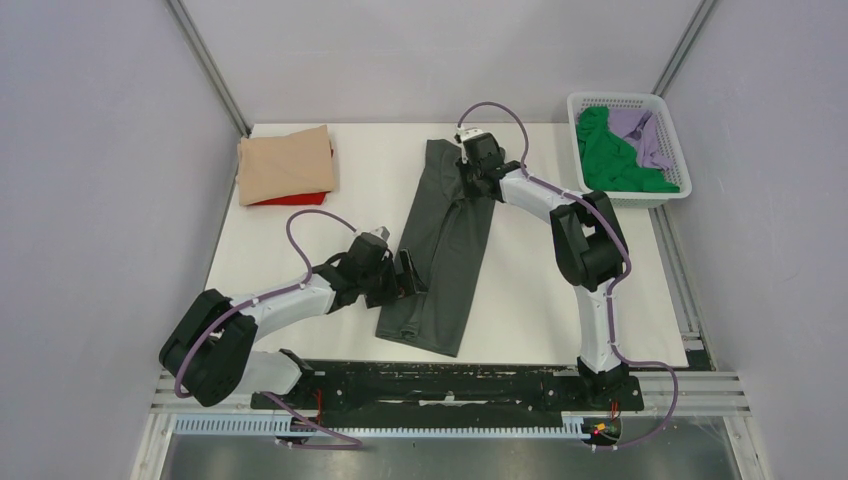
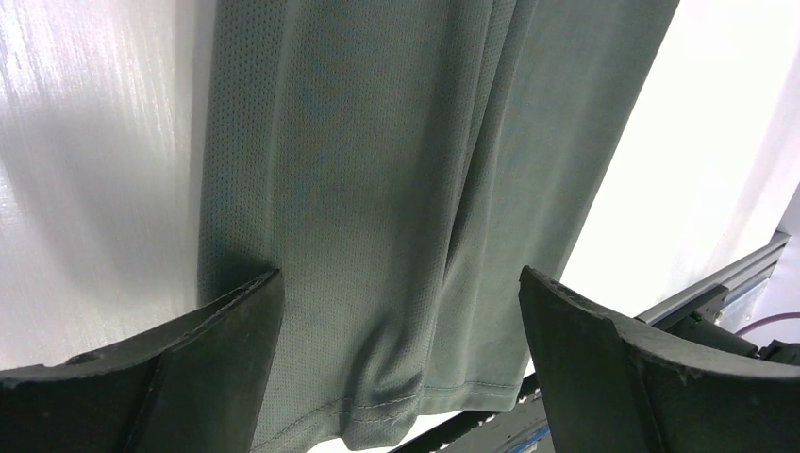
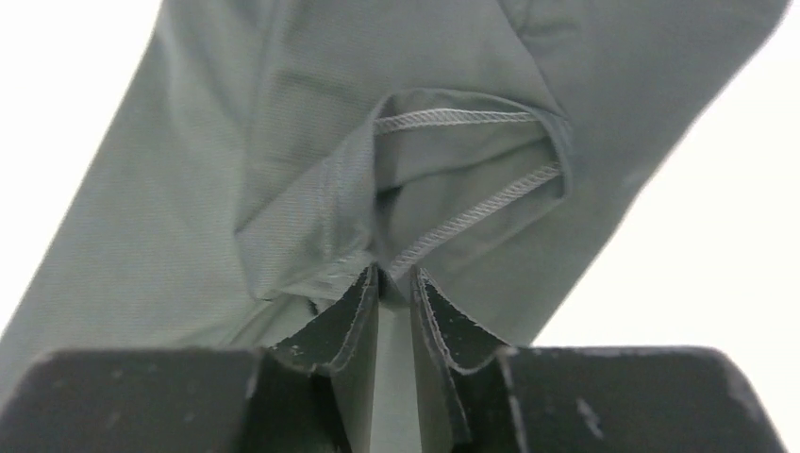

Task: Fold and stack the t-shirts
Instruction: Rotate the tshirt 90 degrees

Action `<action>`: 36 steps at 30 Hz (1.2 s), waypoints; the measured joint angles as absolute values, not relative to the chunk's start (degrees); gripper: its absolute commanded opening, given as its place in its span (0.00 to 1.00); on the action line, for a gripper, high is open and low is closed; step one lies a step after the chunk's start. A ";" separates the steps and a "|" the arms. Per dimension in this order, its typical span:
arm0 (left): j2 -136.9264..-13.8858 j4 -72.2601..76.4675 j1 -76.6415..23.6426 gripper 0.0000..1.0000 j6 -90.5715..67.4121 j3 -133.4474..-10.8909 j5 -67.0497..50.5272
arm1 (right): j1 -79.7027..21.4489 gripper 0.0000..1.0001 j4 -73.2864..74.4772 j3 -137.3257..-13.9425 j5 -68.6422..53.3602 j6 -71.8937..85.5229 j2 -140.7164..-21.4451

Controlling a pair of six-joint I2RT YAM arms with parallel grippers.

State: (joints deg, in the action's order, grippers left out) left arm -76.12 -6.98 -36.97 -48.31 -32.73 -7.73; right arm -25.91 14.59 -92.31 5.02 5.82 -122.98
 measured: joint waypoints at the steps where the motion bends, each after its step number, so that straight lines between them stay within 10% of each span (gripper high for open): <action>1: -76.12 -6.94 -36.97 1.00 -48.31 -32.73 -7.75 | -25.87 0.41 15.00 -92.33 6.24 5.87 -122.98; 6: -76.01 -6.81 -36.97 1.00 -48.31 -32.60 -7.81 | -24.97 0.65 17.54 -94.00 13.54 6.26 -122.98; 9: -75.70 -6.72 -36.95 1.00 -48.31 -32.34 -8.01 | -24.10 0.98 16.97 -94.80 15.55 6.76 -122.76; 36: -84.44 -4.75 -37.34 1.00 -40.66 -37.85 -21.10 | -24.32 0.98 4.36 -108.29 -10.02 10.44 -138.28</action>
State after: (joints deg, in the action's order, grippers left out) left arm -84.44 -4.75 -37.34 -40.66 -37.85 -21.10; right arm -24.32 4.36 -108.29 -10.02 10.44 -138.28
